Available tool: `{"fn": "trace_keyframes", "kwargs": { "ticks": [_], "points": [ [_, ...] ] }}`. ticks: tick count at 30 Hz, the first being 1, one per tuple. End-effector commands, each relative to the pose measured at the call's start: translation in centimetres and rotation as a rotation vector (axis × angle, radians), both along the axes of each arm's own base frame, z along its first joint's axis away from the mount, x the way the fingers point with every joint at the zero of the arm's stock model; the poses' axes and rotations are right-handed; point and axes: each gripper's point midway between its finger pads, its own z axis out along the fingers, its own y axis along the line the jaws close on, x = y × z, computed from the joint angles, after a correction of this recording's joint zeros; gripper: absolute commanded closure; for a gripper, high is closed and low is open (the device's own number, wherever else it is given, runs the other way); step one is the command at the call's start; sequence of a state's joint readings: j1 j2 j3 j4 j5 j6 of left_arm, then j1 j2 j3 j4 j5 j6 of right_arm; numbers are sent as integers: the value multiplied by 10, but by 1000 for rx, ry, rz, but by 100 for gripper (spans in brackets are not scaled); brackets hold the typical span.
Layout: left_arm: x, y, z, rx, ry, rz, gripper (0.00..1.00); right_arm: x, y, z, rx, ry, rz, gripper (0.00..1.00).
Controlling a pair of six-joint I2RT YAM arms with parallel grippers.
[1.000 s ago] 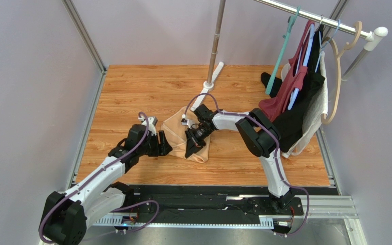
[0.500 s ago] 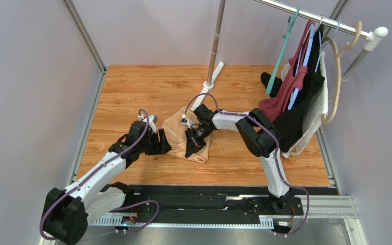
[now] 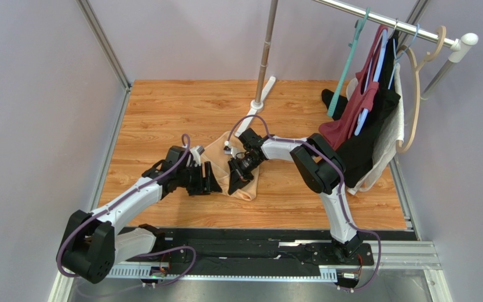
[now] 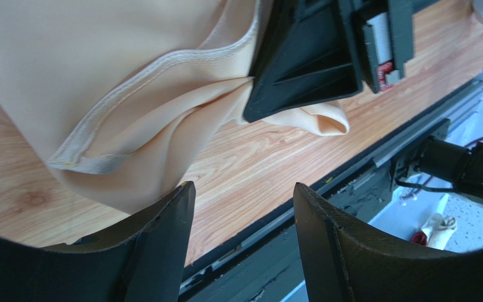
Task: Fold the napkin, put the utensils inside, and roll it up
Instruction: Roll the napkin with the utensil
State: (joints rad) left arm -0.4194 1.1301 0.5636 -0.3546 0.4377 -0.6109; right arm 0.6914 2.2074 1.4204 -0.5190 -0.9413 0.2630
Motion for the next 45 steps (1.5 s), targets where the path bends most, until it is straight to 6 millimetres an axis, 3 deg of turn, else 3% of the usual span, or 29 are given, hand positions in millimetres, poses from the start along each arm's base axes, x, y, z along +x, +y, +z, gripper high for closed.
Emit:
{"fn": "trace_keyframes", "kwargs": {
  "ticks": [1,4,8,19,23,31,35,45],
  "points": [
    [10,-21,39,-113,-74,-44,33,10,1,-3,-27,-29,-25,100],
    [3,-24,39,-119,-72,-75,32,10,1,-3,-26,-36,-26,100],
    [-5,-24,20,-80,-7,-99,32,11,1,-4,-27,-33,-26,100],
    [-18,-26,-1,-10,76,-203,32,12,1,-4,-33,-34,-31,100],
    [-10,-15,-16,92,62,-173,32,13,1,-2,-30,-37,-33,100],
    [22,-15,2,105,-93,-111,32,10,-1,-6,-43,-32,-32,100],
    [29,-14,-5,135,-88,-97,32,10,-2,-7,-47,-34,-34,100],
    [50,-9,-2,179,-155,-41,33,8,-4,-9,-54,-31,-33,100]
  ]
}}
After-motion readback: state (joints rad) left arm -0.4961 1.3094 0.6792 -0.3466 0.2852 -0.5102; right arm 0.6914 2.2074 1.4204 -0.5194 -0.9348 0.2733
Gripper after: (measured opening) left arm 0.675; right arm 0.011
